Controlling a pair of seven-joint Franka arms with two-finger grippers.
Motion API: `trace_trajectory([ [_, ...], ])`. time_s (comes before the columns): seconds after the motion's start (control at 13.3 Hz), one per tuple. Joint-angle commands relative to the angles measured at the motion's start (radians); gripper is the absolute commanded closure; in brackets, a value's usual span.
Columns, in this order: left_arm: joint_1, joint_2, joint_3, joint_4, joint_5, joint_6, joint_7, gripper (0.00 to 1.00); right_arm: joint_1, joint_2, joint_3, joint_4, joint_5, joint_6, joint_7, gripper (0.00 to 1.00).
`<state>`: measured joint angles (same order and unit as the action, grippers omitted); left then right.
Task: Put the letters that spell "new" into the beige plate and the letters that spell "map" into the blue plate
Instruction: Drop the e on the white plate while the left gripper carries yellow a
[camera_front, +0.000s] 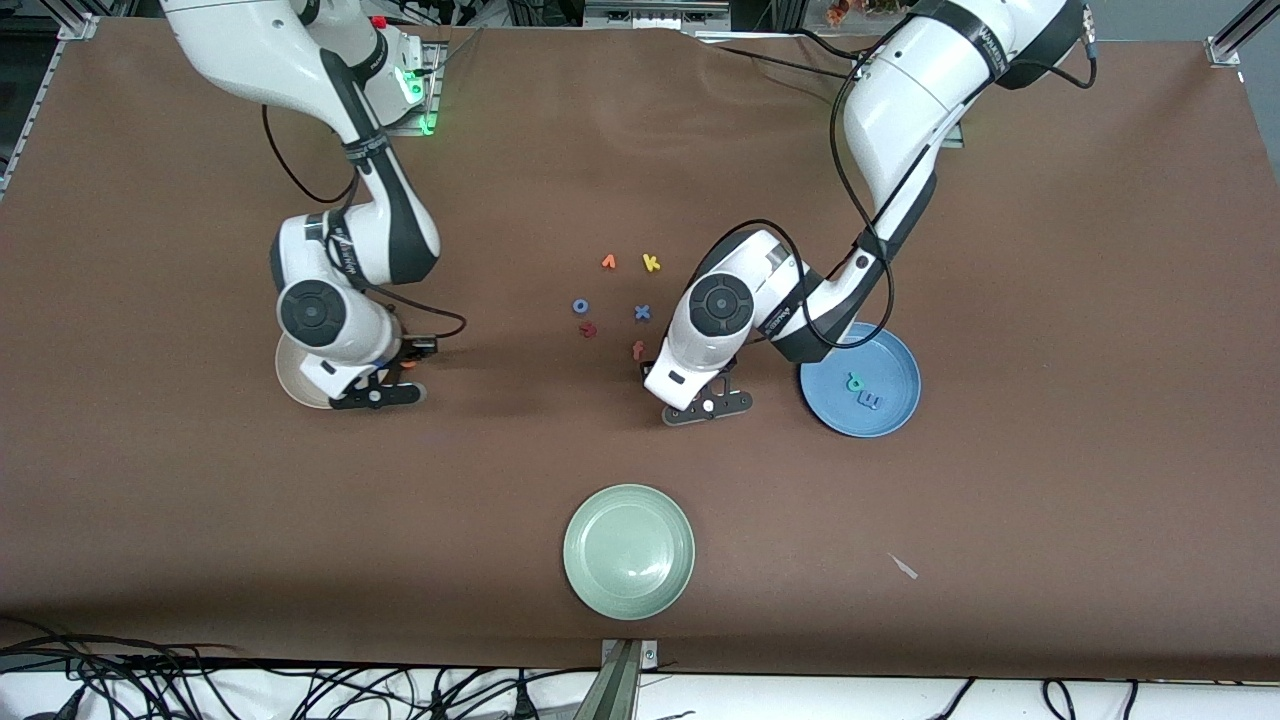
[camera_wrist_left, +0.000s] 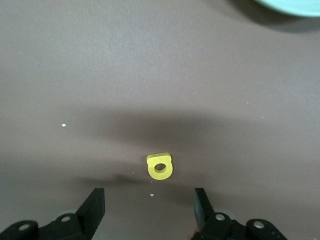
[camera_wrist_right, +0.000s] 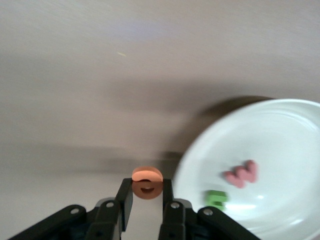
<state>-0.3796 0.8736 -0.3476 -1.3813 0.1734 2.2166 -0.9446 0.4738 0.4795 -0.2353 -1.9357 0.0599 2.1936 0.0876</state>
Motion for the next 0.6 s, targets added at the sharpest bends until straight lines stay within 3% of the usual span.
trace_trajectory([
  [0.0, -0.030, 0.039, 0.016, 0.030, -0.005, 0.081, -0.006, 0.21, 0.005, -0.035, -0.050, -0.060, -0.002, -0.008, -0.065, 0.80],
  [0.15, -0.031, 0.048, 0.018, 0.027, -0.003, 0.104, -0.006, 0.22, 0.005, -0.032, -0.073, -0.062, -0.002, -0.017, -0.068, 0.79],
  [0.22, -0.032, 0.045, 0.018, 0.024, 0.000, 0.104, -0.006, 0.28, 0.005, -0.030, -0.084, -0.062, -0.002, -0.021, -0.068, 0.70],
  [0.3, -0.030, 0.045, 0.019, 0.019, 0.000, 0.106, -0.006, 0.30, 0.003, -0.029, -0.084, -0.059, 0.004, -0.021, -0.065, 0.23],
  [0.38, -0.031, 0.047, 0.030, 0.016, 0.011, 0.104, -0.005, 0.31, 0.000, -0.030, -0.085, -0.052, 0.006, -0.021, -0.063, 0.00],
  [0.53, -0.033, 0.048, 0.041, 0.016, 0.046, 0.106, -0.008, 0.33, 0.000, -0.044, -0.084, -0.025, 0.008, -0.076, -0.043, 0.00],
])
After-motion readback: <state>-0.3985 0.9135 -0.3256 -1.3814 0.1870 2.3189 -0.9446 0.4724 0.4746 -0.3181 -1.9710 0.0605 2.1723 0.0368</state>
